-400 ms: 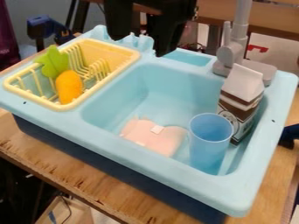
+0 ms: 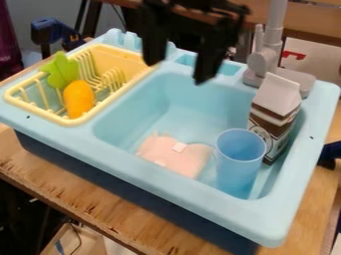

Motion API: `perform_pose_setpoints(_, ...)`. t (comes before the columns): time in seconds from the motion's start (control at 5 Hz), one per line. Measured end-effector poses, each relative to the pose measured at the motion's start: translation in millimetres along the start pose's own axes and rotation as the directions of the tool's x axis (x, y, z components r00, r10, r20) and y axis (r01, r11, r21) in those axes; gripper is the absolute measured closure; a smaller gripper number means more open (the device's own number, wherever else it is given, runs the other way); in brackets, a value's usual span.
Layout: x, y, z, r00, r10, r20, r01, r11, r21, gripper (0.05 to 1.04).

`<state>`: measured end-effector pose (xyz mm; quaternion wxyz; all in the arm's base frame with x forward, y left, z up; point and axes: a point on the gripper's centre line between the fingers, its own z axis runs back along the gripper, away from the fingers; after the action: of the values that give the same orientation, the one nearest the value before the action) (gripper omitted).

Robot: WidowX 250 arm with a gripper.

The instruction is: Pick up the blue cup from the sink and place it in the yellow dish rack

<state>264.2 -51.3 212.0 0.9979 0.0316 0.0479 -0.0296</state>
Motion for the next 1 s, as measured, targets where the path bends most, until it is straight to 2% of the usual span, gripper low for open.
perform_pose_setpoints(0.2,4,-16,-13,0.997,-0.072,0.003,0.073,0.997,-0.035,0.079)
perform_pose_setpoints(0.6,14,-27,-42,0.994,-0.108,-0.028,0.106,0.994,-0.037,0.079)
perform_pose_setpoints(0.8,22,-30,-50,0.995,-0.101,-0.010,0.100,0.994,-0.040,0.079)
perform_pose_setpoints(1.0,29,-34,-59,0.995,-0.098,0.034,0.100,0.993,-0.061,0.079)
